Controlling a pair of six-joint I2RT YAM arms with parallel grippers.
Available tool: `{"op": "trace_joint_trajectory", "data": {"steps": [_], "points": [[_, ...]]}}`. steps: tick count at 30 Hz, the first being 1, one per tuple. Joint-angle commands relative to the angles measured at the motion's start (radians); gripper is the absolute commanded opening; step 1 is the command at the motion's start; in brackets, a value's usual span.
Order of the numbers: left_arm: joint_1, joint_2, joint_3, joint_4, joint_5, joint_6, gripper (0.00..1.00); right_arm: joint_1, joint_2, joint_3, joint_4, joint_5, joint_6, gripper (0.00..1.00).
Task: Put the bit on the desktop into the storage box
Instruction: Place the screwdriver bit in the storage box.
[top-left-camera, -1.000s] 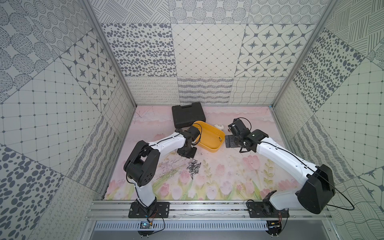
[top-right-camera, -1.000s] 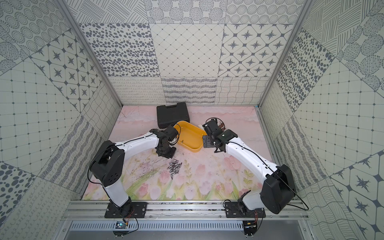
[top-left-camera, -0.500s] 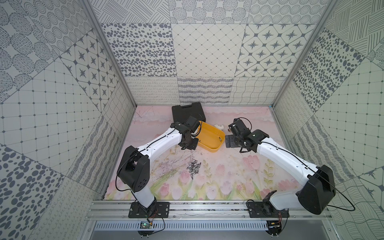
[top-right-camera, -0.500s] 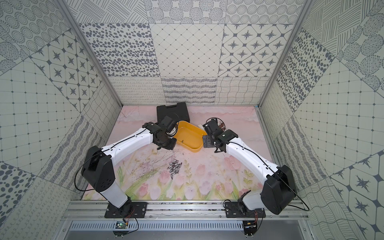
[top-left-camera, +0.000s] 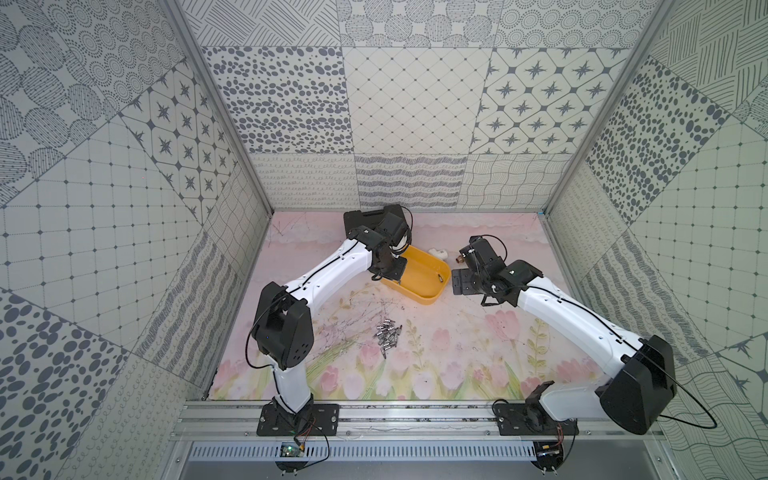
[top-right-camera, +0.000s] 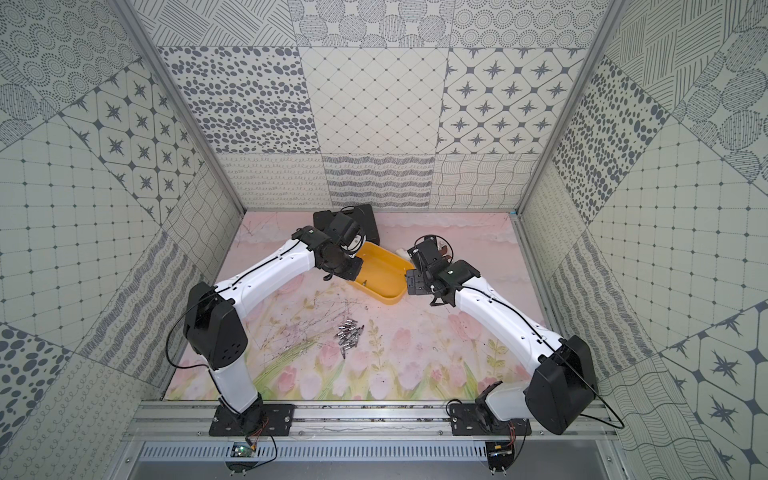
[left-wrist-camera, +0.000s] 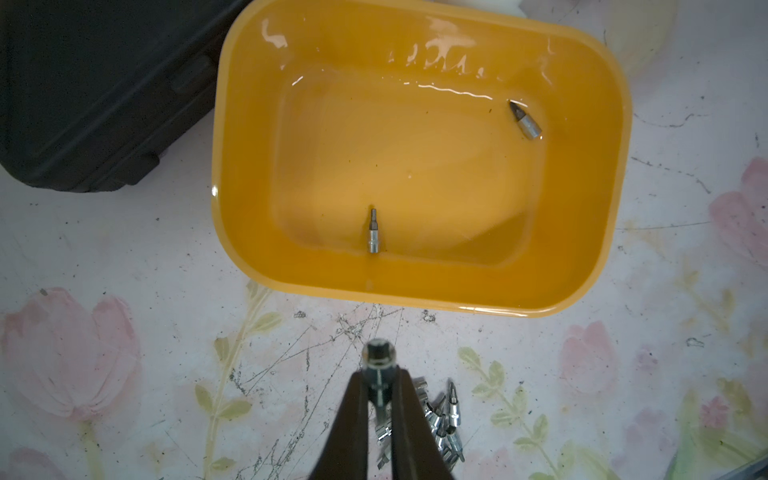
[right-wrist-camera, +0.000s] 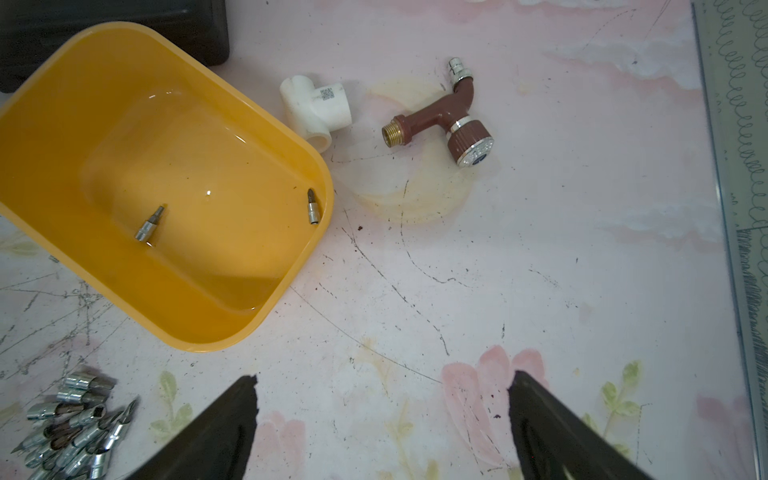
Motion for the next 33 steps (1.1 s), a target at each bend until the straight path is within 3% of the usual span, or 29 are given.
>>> {"op": "trace_joint_trajectory", "data": {"steps": [1, 20, 33], "points": [[-0.001, 0.072, 0.089, -0.04, -0.003, 0.06, 0.11, -0.006, -0.021, -0.012, 0.026, 0.002, 0.015, 0.97], [0.008, 0.391, 0.341, -0.08, -0.002, 0.088, 0.11, -0.007, -0.062, -0.039, 0.026, 0.016, 0.025, 0.97], [0.008, 0.494, 0.376, -0.086, 0.008, 0.08, 0.13, -0.01, -0.073, -0.053, 0.026, 0.022, 0.033, 0.96]]}}
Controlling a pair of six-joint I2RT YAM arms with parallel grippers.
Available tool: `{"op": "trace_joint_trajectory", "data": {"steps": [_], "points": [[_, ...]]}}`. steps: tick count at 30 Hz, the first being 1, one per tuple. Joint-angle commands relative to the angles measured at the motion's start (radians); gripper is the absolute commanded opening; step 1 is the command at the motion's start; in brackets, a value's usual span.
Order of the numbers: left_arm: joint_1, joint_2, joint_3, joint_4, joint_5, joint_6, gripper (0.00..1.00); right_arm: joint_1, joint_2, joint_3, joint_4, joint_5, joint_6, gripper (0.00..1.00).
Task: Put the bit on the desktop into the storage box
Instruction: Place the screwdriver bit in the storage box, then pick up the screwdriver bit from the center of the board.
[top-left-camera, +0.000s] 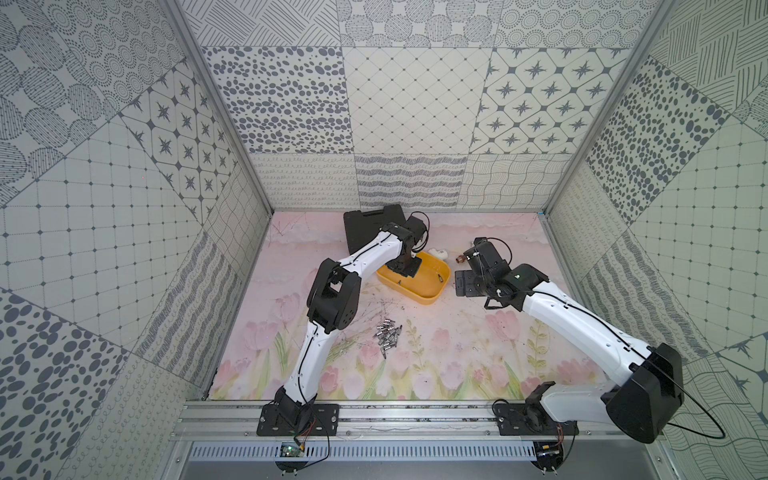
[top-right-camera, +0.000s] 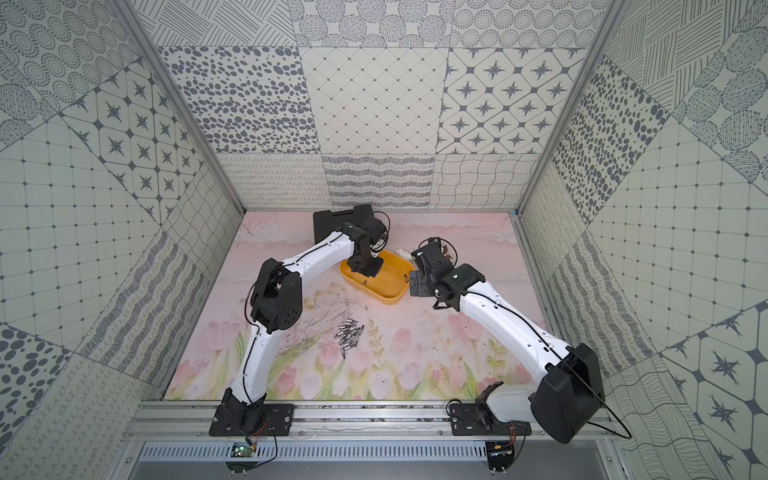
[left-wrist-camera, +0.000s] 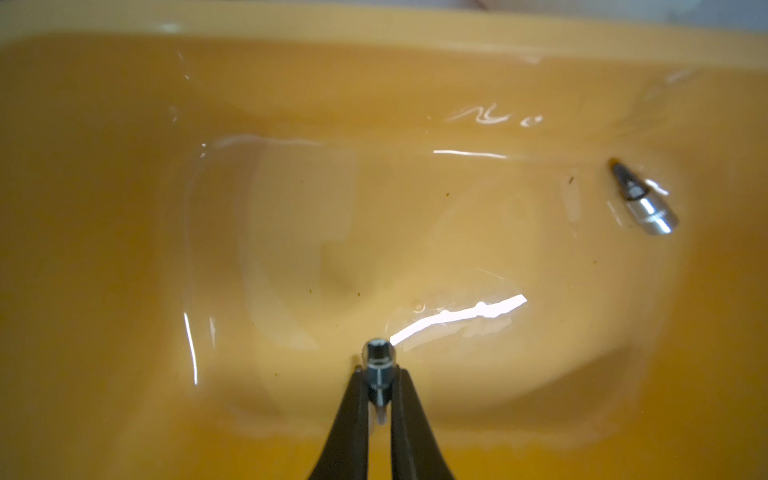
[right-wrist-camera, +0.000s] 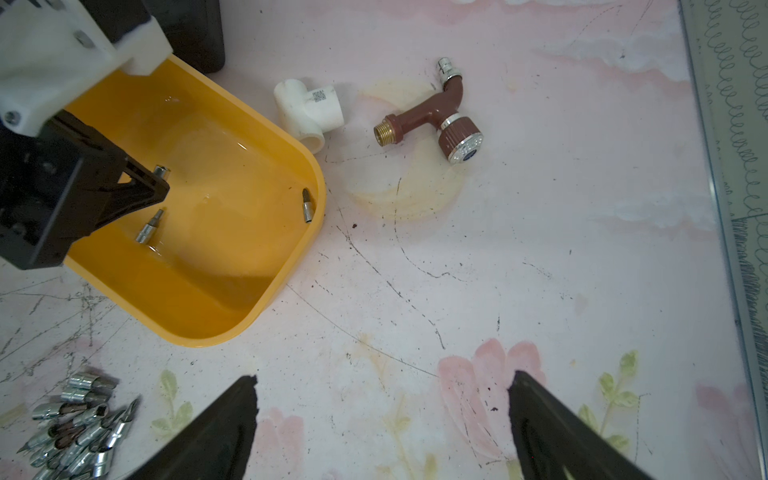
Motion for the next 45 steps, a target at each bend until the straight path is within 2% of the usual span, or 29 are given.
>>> {"op": "trace_joint_trajectory", "data": {"steps": [1, 18, 27, 29, 36, 45], "points": [[0.007, 0.023, 0.014, -0.04, 0.002, 0.016, 0.13, -0.005, -0.024, -0.016, 0.019, 0.012, 0.016, 0.97], [0.008, 0.035, 0.018, -0.034, -0.005, 0.016, 0.23, -0.008, -0.015, -0.012, 0.025, 0.007, 0.015, 0.96], [0.007, 0.01, 0.016, -0.043, 0.006, 0.012, 0.36, -0.009, -0.016, -0.013, 0.025, 0.01, 0.015, 0.96], [0.007, -0.005, 0.013, -0.042, 0.011, 0.01, 0.41, -0.009, -0.016, -0.013, 0.025, 0.01, 0.014, 0.96], [0.008, -0.098, -0.048, -0.014, 0.036, -0.01, 0.52, -0.011, -0.022, -0.018, 0.026, 0.021, 0.013, 0.97], [0.009, -0.364, -0.303, 0.105, 0.022, -0.06, 0.61, -0.014, -0.032, -0.025, 0.026, 0.03, 0.013, 0.97]]}}
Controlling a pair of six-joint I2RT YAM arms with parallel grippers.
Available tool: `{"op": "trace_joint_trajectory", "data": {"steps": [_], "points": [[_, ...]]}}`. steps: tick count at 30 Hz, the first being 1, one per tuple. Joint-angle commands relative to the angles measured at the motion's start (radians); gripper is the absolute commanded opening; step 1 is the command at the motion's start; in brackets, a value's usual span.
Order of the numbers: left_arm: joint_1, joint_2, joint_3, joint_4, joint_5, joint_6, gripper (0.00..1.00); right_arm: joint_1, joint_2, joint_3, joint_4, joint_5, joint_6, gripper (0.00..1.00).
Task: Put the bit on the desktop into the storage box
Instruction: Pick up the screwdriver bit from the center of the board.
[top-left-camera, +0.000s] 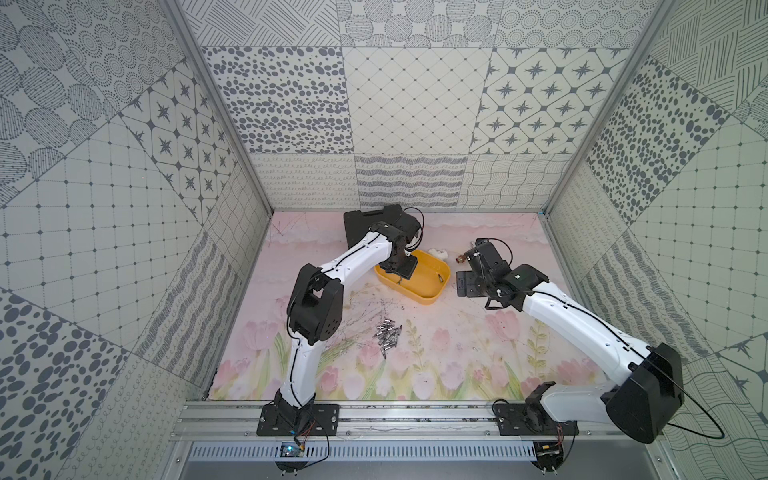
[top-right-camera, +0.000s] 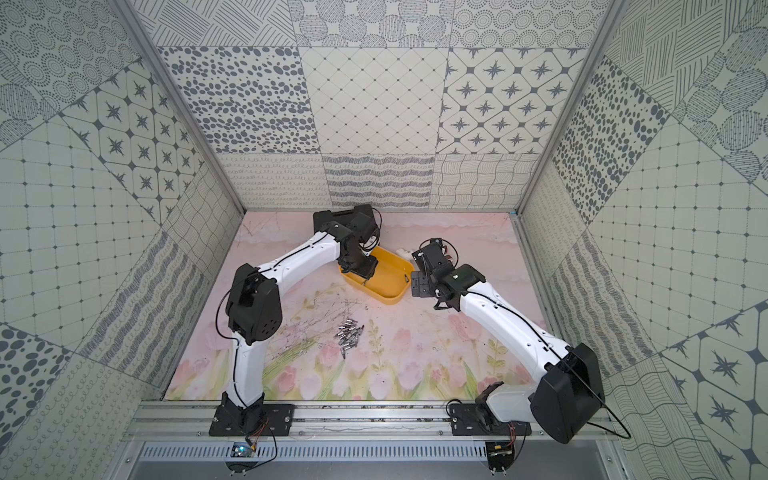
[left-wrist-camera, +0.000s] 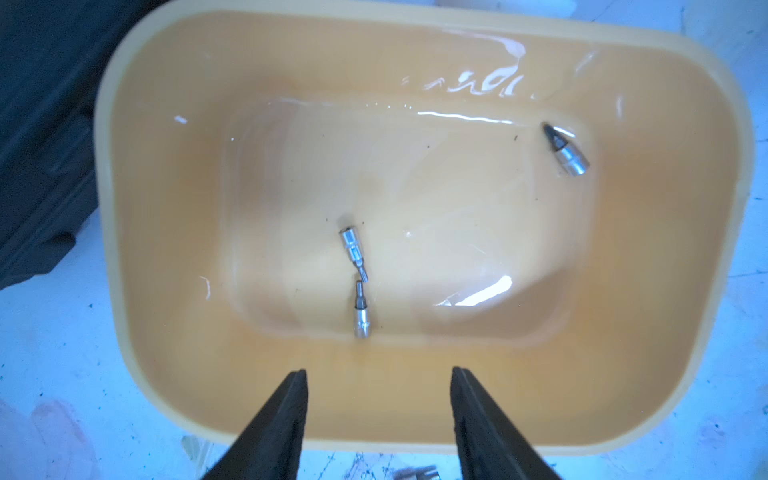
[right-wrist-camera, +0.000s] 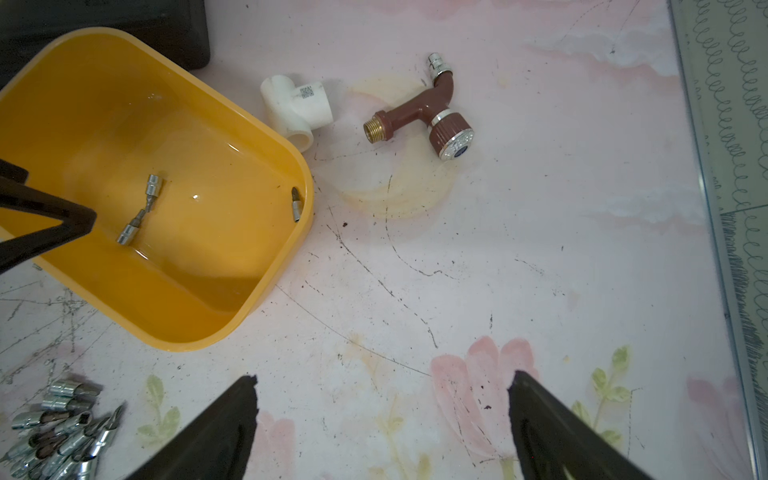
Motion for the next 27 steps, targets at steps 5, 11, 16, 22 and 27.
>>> {"op": "trace_joint_trajectory", "data": {"steps": [5, 11, 16, 22, 27], "points": [[0.007, -0.268, -0.258, 0.097, -0.014, -0.071, 0.66, -0.008, -0.035, -0.023, 0.033, 0.02, 0.01, 0.97], [0.008, -0.434, -0.431, 0.115, -0.033, -0.11, 0.82, -0.01, -0.039, -0.025, 0.048, 0.025, 0.009, 0.96], [0.004, -0.546, -0.545, 0.109, 0.021, -0.149, 0.89, -0.012, -0.039, -0.025, 0.057, 0.018, 0.014, 0.97], [-0.001, -0.658, -0.687, 0.06, 0.039, -0.195, 0.88, -0.011, -0.042, -0.035, 0.082, 0.006, 0.028, 0.97], [-0.018, -0.735, -0.741, -0.024, 0.045, -0.237, 0.85, -0.011, -0.037, -0.032, 0.088, 0.003, 0.029, 0.97]]}}
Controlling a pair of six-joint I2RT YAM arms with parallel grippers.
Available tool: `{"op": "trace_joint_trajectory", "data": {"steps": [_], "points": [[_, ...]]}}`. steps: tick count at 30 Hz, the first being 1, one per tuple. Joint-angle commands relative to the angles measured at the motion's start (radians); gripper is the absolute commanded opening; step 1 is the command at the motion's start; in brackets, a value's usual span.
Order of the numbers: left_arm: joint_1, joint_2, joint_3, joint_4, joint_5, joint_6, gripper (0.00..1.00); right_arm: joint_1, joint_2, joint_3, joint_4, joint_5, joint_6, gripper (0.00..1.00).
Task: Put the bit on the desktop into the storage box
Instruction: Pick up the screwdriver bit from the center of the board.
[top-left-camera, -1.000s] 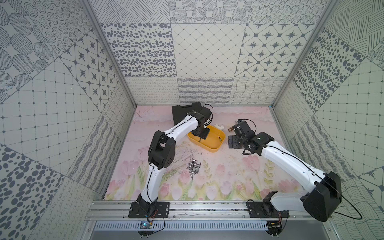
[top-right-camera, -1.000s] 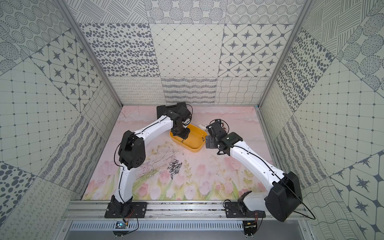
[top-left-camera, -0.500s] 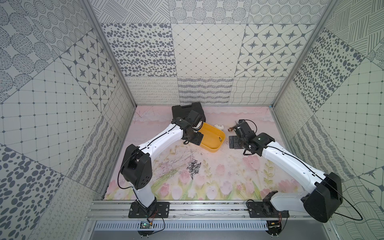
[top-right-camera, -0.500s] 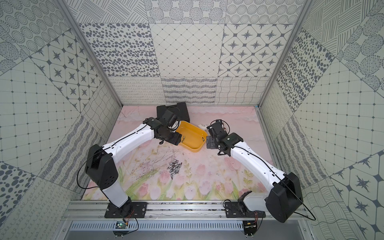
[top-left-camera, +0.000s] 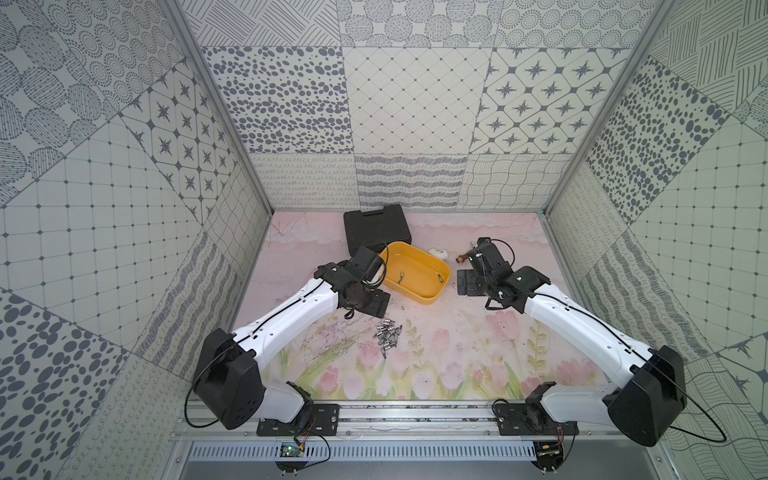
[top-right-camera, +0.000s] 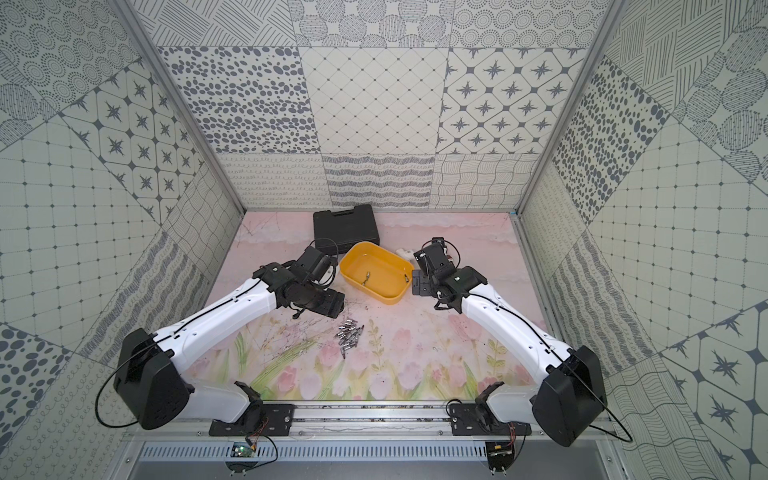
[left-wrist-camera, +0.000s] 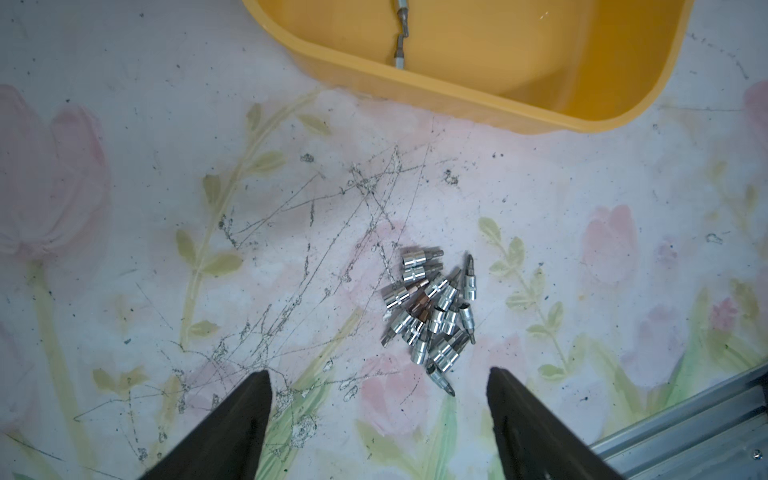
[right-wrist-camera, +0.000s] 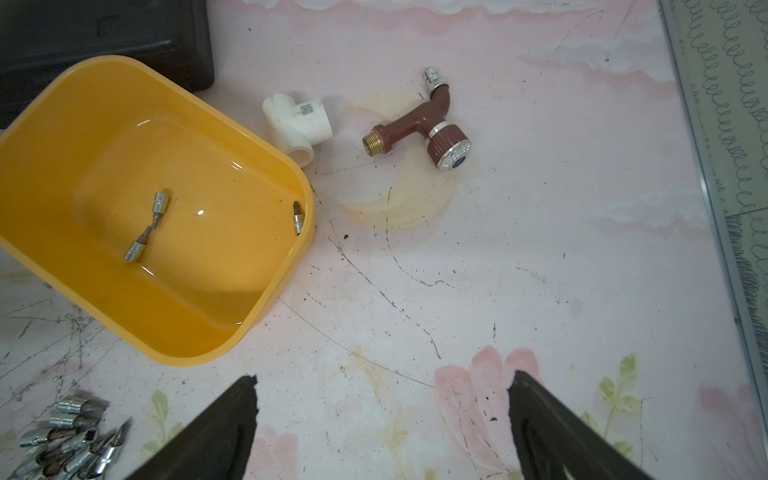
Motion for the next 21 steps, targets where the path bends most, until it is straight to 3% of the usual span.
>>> {"op": "trace_joint_trajectory", "data": {"steps": [1, 10, 21], "points": [[-0.02, -0.078, -0.056, -0.1, 0.036, -0.081, 0.84, -0.004, -0.018, -0.006, 0.043, 0.001, 0.021, 0.97], [-0.047, -0.151, -0.152, -0.099, 0.122, -0.187, 0.78, -0.006, 0.011, 0.01, 0.054, -0.014, 0.013, 0.97], [-0.148, -0.053, -0.187, -0.063, 0.134, -0.243, 0.7, -0.006, 0.014, 0.01, 0.06, -0.023, 0.014, 0.97]]}}
